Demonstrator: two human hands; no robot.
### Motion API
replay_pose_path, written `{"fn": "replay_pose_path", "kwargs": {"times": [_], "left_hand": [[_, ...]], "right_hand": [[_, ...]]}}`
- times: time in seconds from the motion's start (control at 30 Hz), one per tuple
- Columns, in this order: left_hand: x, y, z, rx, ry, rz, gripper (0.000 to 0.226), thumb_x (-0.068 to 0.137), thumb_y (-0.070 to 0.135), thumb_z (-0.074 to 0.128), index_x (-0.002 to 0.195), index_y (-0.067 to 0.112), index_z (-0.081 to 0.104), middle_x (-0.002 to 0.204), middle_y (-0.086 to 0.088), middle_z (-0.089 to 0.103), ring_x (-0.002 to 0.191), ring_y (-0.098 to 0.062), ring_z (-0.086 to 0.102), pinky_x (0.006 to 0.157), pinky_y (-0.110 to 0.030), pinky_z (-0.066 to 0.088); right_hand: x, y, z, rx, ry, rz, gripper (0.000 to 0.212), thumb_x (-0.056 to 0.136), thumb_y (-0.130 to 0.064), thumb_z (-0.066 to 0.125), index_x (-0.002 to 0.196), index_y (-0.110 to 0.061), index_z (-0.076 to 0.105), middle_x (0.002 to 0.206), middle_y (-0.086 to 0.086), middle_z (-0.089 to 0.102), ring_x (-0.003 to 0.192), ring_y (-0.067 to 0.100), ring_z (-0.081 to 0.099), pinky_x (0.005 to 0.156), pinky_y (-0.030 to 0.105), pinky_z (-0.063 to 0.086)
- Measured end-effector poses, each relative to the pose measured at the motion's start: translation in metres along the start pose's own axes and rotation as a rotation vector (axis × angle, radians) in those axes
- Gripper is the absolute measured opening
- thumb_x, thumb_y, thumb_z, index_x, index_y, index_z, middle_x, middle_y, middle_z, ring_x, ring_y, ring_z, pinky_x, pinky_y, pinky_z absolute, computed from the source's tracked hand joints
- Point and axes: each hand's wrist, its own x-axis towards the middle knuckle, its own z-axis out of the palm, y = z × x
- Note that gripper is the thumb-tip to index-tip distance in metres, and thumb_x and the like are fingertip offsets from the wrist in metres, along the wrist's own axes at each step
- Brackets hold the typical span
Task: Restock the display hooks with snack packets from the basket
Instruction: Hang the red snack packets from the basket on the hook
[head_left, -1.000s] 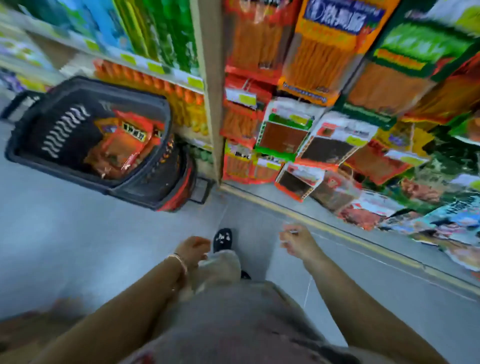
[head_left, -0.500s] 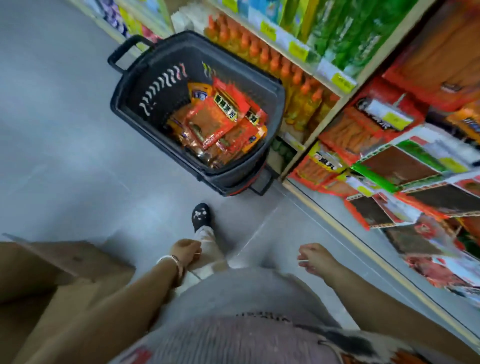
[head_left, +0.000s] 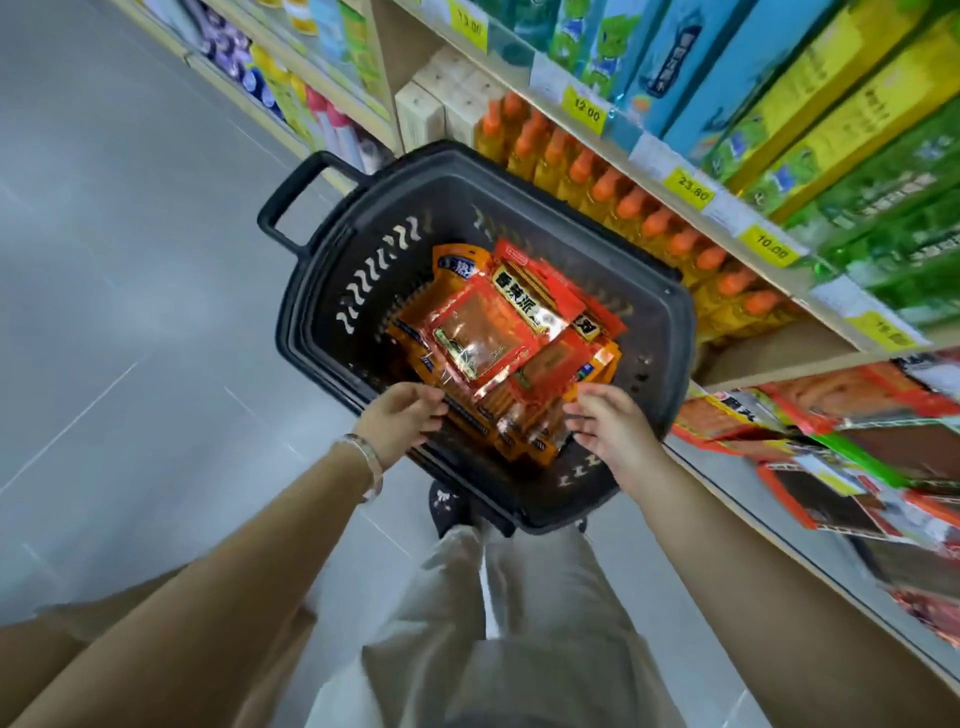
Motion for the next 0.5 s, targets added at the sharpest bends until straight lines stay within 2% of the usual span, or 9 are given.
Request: {"fn": "replay_pose_path", "kwargs": {"times": [0.1,0.17,0.23,0.33,0.43,0.5], "left_hand": [[0.042,0.012,0.004,-0.011,0.030,0.032,0.012,0.095,0.024,0.051,0.103,0.022,0.059,0.103,0.007,0.066,0.097,-0.008,0.062,0.086,-0.027,0.049],[0.066,0.013,0.008,0.019,0.082,0.057,0.008,0.093,0.027,0.055,0.100,0.028,0.060,0.100,0.016,0.063,0.093,0.001,0.058,0.085,-0.023,0.042],[0.083,0.007,0.012,0.014,0.117,0.032,0.008,0.092,0.028,0.055,0.098,0.032,0.059,0.099,0.022,0.060,0.093,0.001,0.056,0.085,-0.022,0.037],[0.097,-0.003,0.016,0.021,0.109,-0.022,0.018,0.093,0.023,0.054,0.110,0.027,0.058,0.107,0.014,0.061,0.105,-0.007,0.056,0.090,-0.023,0.039],[0.107,-0.007,0.017,0.000,0.085,-0.065,0.023,0.092,0.021,0.054,0.115,0.023,0.058,0.112,0.010,0.062,0.108,-0.011,0.056,0.098,-0.028,0.041],[0.112,-0.007,0.016,-0.024,0.099,-0.089,0.024,0.091,0.021,0.055,0.115,0.022,0.059,0.113,0.008,0.062,0.108,-0.011,0.057,0.097,-0.030,0.043]], "right_hand": [[0.044,-0.007,0.021,0.048,0.034,0.099,0.007,0.097,-0.020,0.051,0.098,-0.024,0.057,0.098,0.002,0.066,0.083,0.014,0.064,0.063,0.024,0.046],[0.076,-0.008,0.031,0.082,0.075,0.148,0.007,0.097,-0.020,0.050,0.103,-0.021,0.054,0.108,0.003,0.062,0.088,0.016,0.062,0.065,0.026,0.046],[0.108,-0.008,0.038,0.079,0.115,0.191,0.015,0.098,-0.020,0.049,0.112,-0.018,0.054,0.120,0.004,0.057,0.093,0.016,0.059,0.072,0.026,0.047],[0.145,-0.005,0.043,0.046,0.153,0.249,0.032,0.098,-0.023,0.048,0.129,-0.015,0.050,0.136,0.007,0.050,0.103,0.018,0.055,0.085,0.029,0.048],[0.171,-0.006,0.046,0.103,0.173,0.277,0.036,0.097,-0.027,0.051,0.132,-0.017,0.047,0.141,0.009,0.045,0.122,0.022,0.050,0.092,0.030,0.046],[0.182,-0.009,0.049,0.125,0.158,0.264,0.045,0.094,-0.034,0.055,0.135,-0.018,0.045,0.141,0.006,0.046,0.127,0.021,0.047,0.098,0.031,0.042]]}}
